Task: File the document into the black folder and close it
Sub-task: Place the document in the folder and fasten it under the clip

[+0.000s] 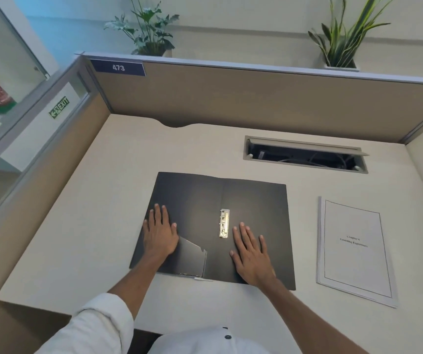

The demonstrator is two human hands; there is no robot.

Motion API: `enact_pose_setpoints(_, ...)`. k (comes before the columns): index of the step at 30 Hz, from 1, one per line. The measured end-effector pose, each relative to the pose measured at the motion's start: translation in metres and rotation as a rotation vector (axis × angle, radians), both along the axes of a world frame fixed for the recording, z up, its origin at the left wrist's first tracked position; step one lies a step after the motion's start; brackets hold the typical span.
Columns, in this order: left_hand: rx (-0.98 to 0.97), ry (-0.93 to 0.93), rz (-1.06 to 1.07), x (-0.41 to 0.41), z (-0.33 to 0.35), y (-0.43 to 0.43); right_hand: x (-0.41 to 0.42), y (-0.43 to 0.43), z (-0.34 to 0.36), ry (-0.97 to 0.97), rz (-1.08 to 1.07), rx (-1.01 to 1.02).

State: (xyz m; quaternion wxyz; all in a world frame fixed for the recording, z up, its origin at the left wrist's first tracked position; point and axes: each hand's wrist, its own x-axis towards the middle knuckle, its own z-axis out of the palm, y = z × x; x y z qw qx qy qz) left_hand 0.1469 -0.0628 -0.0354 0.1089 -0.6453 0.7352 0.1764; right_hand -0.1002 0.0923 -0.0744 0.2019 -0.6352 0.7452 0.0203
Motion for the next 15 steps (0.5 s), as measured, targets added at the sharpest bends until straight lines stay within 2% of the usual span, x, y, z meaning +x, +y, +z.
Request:
enact_pose_setpoints(5,-0.031,0.067,-0.203,-0.028,0.005,0.004,-0.006,-0.004,0.008,-0.06,-0.022,-0.006)
enact_pose_setpoints(9,0.08,0.169,-0.392,-0.061,0.007,0.013,-0.016,-0.013,0.018,-0.061,-0.067,-0.026)
enact_pose_setpoints(15,0.141,0.162,-0.455,-0.096,0.003,0.022,-0.037,-0.022,0.024,-0.058,-0.123,0.042)
